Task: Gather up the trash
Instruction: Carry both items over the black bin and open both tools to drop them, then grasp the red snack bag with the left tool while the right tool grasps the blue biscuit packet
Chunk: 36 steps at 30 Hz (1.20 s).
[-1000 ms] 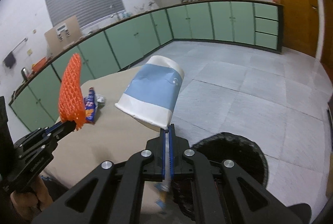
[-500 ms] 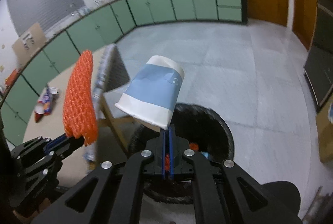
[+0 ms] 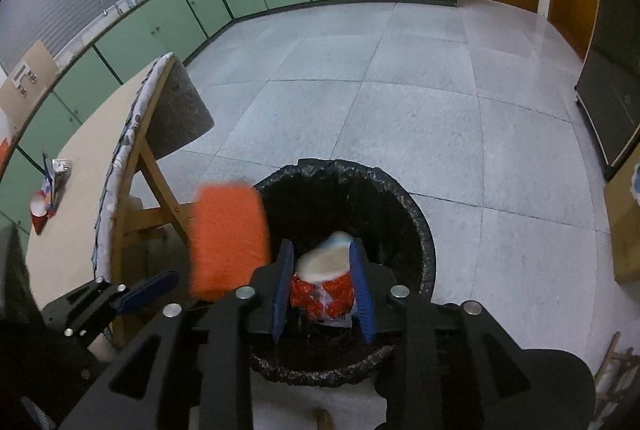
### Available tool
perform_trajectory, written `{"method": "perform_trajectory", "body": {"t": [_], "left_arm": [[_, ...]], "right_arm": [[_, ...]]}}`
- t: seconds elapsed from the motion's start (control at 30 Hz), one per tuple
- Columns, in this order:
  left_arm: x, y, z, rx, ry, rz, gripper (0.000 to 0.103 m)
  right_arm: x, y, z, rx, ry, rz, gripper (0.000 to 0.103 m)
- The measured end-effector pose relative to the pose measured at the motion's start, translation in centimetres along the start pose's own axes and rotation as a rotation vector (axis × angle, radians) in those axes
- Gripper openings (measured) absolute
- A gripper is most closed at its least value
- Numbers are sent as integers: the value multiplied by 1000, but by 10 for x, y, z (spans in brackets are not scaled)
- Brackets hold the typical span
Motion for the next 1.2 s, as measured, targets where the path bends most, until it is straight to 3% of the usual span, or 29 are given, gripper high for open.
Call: {"method": "perform_trajectory", "body": {"t": [0.2,0.27,0.33,0.43,0.63,0.73,0.9,1.03,1.2], "left_arm": [[-24,14,-15,-26,21,58,39],[-48,22,-29,-45,52,118,49],[-80,26,-52,-77,103,182,56],[-118,24,-85,-133,168,243,57],[-195,-15,-189,-278,382,318,66],[-227,-48,-255,-375,508,324,66],[-252,-93,-339,-493,619,306,67],[-245,-122,-391,-545,632,271,66],[-223,-142,-436,-552,573,200,65]], "right_arm": [[-19,10,-13,-10,32,50,30],[-28,14,-22,-31,46,69,30],[-38,20,-40,-57,81,96,30],[-47,26,-74,-106,133,122,30],[-53,24,-177,-264,252,140,32],[-50,16,-231,-344,309,133,32],[-44,4,-300,-441,363,131,33],[-33,-2,-329,-475,375,110,33],[-23,-7,-351,-495,368,96,33]]}}
Point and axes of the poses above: each gripper's, at about its wrist camera, not at the fingertips, and x roughly the way its jaws point, z to its right, y to its top, the point moved 10 cm from there along x, roughly the way its jaws point, and after that the axes turned 3 degrees about x, right-handed, at the moved point
